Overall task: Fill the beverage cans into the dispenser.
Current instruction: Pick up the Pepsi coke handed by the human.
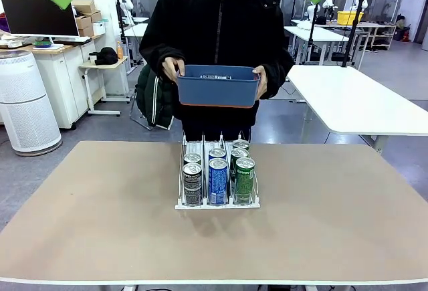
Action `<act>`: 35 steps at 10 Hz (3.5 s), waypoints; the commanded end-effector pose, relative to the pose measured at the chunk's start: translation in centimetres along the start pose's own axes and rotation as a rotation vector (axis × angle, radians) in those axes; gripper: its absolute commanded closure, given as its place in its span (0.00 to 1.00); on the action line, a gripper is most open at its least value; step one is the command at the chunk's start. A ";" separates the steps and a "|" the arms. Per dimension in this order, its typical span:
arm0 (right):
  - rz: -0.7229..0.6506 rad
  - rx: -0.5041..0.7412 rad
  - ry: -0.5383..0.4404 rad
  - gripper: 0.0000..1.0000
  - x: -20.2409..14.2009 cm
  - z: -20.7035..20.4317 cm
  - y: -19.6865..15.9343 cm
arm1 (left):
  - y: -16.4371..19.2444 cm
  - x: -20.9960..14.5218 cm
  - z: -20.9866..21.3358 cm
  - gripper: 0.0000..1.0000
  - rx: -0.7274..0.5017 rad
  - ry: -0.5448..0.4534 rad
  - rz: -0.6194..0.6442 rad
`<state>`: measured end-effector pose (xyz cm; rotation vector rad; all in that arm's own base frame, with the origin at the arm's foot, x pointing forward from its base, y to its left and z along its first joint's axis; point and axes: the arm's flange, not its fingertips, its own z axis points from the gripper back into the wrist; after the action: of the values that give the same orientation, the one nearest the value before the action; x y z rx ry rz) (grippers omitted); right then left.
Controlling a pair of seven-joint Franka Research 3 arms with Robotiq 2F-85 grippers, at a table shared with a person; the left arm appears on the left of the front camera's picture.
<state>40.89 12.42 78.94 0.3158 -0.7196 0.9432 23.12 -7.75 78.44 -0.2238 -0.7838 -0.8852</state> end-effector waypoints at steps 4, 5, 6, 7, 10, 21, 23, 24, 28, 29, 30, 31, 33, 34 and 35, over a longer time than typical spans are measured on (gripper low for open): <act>-0.006 0.002 -0.012 0.01 0.1 0.0 -0.1 | 0.0 0.1 -0.1 0.00 -0.002 -0.006 0.011; -0.006 0.002 -0.012 0.01 0.1 0.0 -0.1 | 0.0 0.1 -0.1 0.00 -0.002 -0.006 0.011; -0.006 0.002 -0.012 0.01 0.1 0.0 -0.1 | 0.0 0.1 -0.1 0.00 -0.002 -0.006 0.011; -0.006 0.002 -0.012 0.01 0.1 0.0 -0.1 | 0.0 0.1 -0.1 0.00 -0.002 -0.006 0.011; -0.006 0.002 -0.012 0.01 0.1 0.0 -0.1 | 0.0 0.1 -0.1 0.00 -0.002 -0.006 0.011; -0.006 0.002 -0.012 0.01 0.1 0.0 -0.1 | 0.0 0.1 -0.1 0.00 -0.002 -0.006 0.011; -0.006 0.002 -0.012 0.01 0.1 0.0 -0.1 | 0.0 0.1 -0.1 0.00 -0.002 -0.006 0.011; -0.006 0.002 -0.012 0.01 0.1 0.0 -0.1 | 0.0 0.1 -0.1 0.00 -0.002 -0.006 0.011; -0.006 0.002 -0.012 0.01 0.1 0.0 -0.1 | 0.0 0.1 -0.1 0.00 -0.002 -0.006 0.011; -0.006 0.002 -0.012 0.01 0.1 0.0 -0.1 | 0.0 0.1 -0.1 0.00 -0.002 -0.006 0.011; -0.006 0.002 -0.012 0.01 0.1 0.0 -0.1 | 0.0 0.1 -0.1 0.00 -0.002 -0.006 0.011; -0.006 0.002 -0.012 0.01 0.1 0.0 -0.1 | 0.0 0.1 -0.1 0.00 -0.002 -0.006 0.011; -0.006 0.002 -0.012 0.01 0.1 0.0 -0.1 | 0.0 0.1 -0.1 0.00 -0.002 -0.006 0.011; -0.006 0.002 -0.012 0.01 0.1 0.0 -0.1 | 0.0 0.1 -0.1 0.00 -0.002 -0.006 0.011; -0.006 0.002 -0.012 0.01 0.1 0.0 -0.1 | 0.0 0.1 -0.1 0.00 -0.002 -0.006 0.011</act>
<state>40.89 12.42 78.97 0.3156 -0.7201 0.9432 23.12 -7.75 78.44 -0.2238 -0.7838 -0.8852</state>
